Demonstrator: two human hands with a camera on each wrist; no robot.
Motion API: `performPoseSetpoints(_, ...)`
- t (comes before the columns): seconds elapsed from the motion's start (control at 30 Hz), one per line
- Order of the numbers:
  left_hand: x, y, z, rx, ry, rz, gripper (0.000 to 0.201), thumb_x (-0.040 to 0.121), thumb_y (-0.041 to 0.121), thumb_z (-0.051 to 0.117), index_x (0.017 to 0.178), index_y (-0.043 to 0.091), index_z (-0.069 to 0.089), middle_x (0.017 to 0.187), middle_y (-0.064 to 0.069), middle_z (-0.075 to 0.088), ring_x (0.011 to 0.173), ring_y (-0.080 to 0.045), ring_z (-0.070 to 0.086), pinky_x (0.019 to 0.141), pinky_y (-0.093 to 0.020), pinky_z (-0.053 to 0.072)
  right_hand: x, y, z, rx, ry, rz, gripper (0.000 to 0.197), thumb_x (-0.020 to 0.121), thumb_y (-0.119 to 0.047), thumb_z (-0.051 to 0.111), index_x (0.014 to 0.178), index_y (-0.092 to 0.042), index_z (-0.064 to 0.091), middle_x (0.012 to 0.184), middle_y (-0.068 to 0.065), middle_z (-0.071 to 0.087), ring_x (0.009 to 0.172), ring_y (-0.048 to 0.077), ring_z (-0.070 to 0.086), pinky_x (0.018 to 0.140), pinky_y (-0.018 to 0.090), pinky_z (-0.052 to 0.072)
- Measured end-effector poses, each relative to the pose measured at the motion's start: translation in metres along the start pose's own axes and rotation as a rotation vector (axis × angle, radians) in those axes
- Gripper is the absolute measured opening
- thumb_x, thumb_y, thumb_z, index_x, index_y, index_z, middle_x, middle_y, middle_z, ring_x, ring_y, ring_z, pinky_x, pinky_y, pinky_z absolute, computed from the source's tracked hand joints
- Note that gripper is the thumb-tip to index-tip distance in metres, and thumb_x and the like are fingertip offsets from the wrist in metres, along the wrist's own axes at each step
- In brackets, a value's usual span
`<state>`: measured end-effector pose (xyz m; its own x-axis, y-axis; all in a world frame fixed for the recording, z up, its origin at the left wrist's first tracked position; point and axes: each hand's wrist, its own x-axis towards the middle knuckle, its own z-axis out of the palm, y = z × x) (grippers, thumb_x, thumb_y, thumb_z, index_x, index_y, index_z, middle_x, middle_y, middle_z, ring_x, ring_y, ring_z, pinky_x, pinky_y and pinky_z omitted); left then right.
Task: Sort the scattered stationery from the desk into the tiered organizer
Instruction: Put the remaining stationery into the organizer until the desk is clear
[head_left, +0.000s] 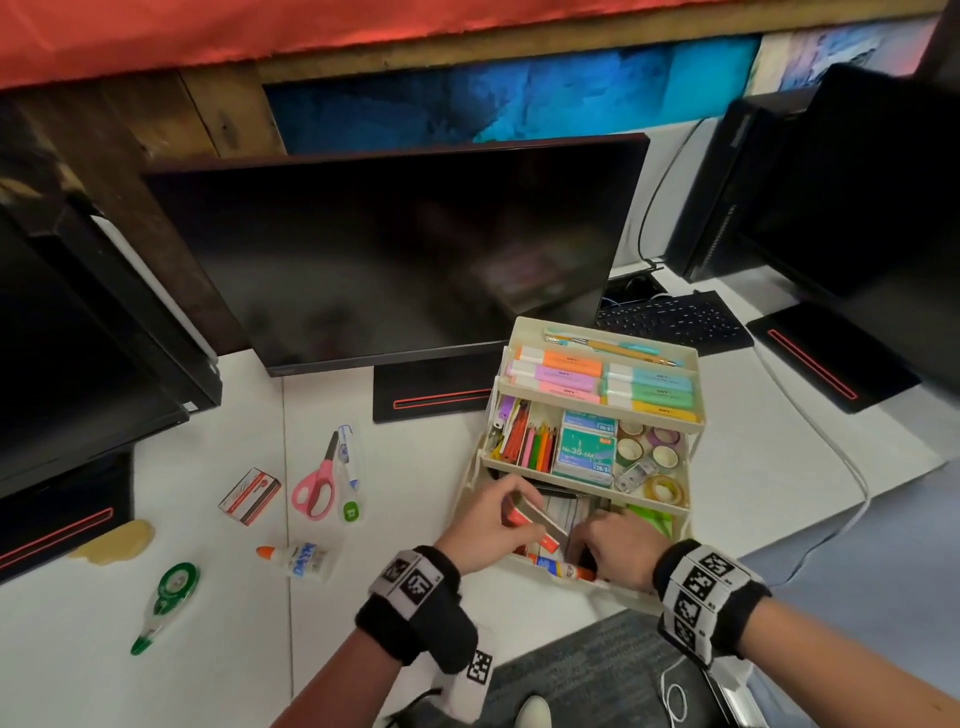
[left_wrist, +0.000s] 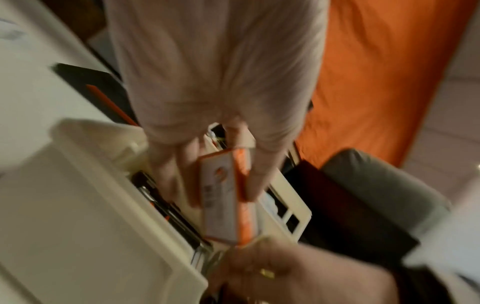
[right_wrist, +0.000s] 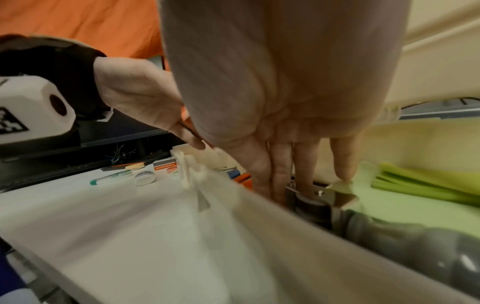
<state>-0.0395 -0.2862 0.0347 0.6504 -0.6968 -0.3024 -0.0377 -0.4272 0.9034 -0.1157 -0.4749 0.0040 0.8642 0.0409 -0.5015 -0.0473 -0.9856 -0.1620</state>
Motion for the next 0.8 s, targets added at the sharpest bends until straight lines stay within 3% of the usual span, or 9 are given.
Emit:
performPoseSetpoints(0.07,0.012,-0.006,0.012,0.146,0.088,-0.025,0.023,0.08,0.014,0.07,0.088,0.028,0.053,0.101,-0.007,0.062,0.082,-0.017,0.062,0.072,-0.027,0.055,-0.003,0.001,-0.002,0.031,0.006,0.025,0.036,0.085,-0.008,0.04,0.115,-0.021,0.055,0.118,0.009,0.061,0.108,0.026,0.057,0.089,0.033,0.043)
performPoseSetpoints(0.13,0.021,-0.011,0.023,0.205,0.167,-0.057,0.024,0.079,0.016,0.071,0.086,0.028,0.052,0.095,0.0,0.062,0.078,-0.012,0.058,0.071,-0.026,0.052,-0.005,0.003,-0.003,0.067,0.018,0.035,0.034,0.084,-0.006,0.039,0.113,-0.018,0.051,0.118,0.011,0.061,0.106,0.028,0.058,0.084,0.034,0.044)
performPoseSetpoints(0.27,0.033,-0.012,0.035,0.239,0.18,-0.09,0.024,0.078,0.014,0.072,0.087,0.024,0.053,0.084,0.009,0.056,0.072,-0.007,0.051,0.062,-0.015,0.04,-0.009,0.008,-0.004,0.135,0.017,0.014,0.026,0.083,-0.009,0.041,0.099,-0.021,0.058,0.114,0.002,0.062,0.102,0.025,0.058,0.081,0.032,0.043)
performPoseSetpoints(0.43,0.045,-0.019,0.036,0.282,0.076,-0.116,0.031,0.078,0.008,0.071,0.084,0.029,0.051,0.11,0.001,0.051,0.102,-0.016,0.055,0.091,-0.029,0.048,-0.009,0.012,-0.003,0.175,0.013,0.015,0.024,0.081,-0.007,0.041,0.09,-0.016,0.061,0.105,0.003,0.064,0.095,0.024,0.057,0.081,0.035,0.048)
performPoseSetpoints(0.5,0.047,-0.023,0.036,0.311,0.034,-0.099,0.03,0.08,0.008,0.069,0.089,0.028,0.049,0.114,0.001,0.047,0.107,-0.016,0.053,0.096,-0.033,0.048,-0.009,0.012,-0.004,0.215,0.033,0.018,0.023,0.083,-0.007,0.041,0.09,-0.013,0.062,0.106,0.003,0.062,0.095,0.024,0.057,0.082,0.035,0.047)
performPoseSetpoints(0.6,0.051,-0.026,0.036,0.416,0.034,-0.066,0.028,0.082,0.01,0.067,0.096,0.025,0.047,0.118,0.002,0.049,0.112,-0.015,0.05,0.095,-0.025,0.041,-0.009,0.009,-0.007,0.238,0.078,0.01,0.02,0.085,-0.007,0.043,0.091,-0.011,0.061,0.11,0.003,0.055,0.098,0.022,0.055,0.081,0.03,0.043)
performPoseSetpoints(0.67,0.055,-0.028,0.037,0.455,0.062,-0.076,0.028,0.081,0.012,0.066,0.099,0.025,0.049,0.119,-0.001,0.052,0.114,-0.016,0.046,0.094,-0.027,0.039,-0.009,0.008,-0.008,0.224,0.086,0.003,0.02,0.086,-0.01,0.044,0.094,-0.013,0.062,0.111,0.003,0.053,0.1,0.022,0.054,0.081,0.028,0.041)
performPoseSetpoints(0.8,0.061,-0.027,0.04,0.535,0.102,-0.088,0.027,0.082,0.013,0.067,0.106,0.015,0.056,0.116,-0.003,0.056,0.109,-0.021,0.052,0.088,-0.027,0.041,-0.009,0.005,-0.007,0.155,0.044,-0.022,0.032,0.087,-0.02,0.044,0.112,-0.029,0.062,0.121,0.002,0.049,0.113,0.022,0.049,0.094,0.032,0.041)
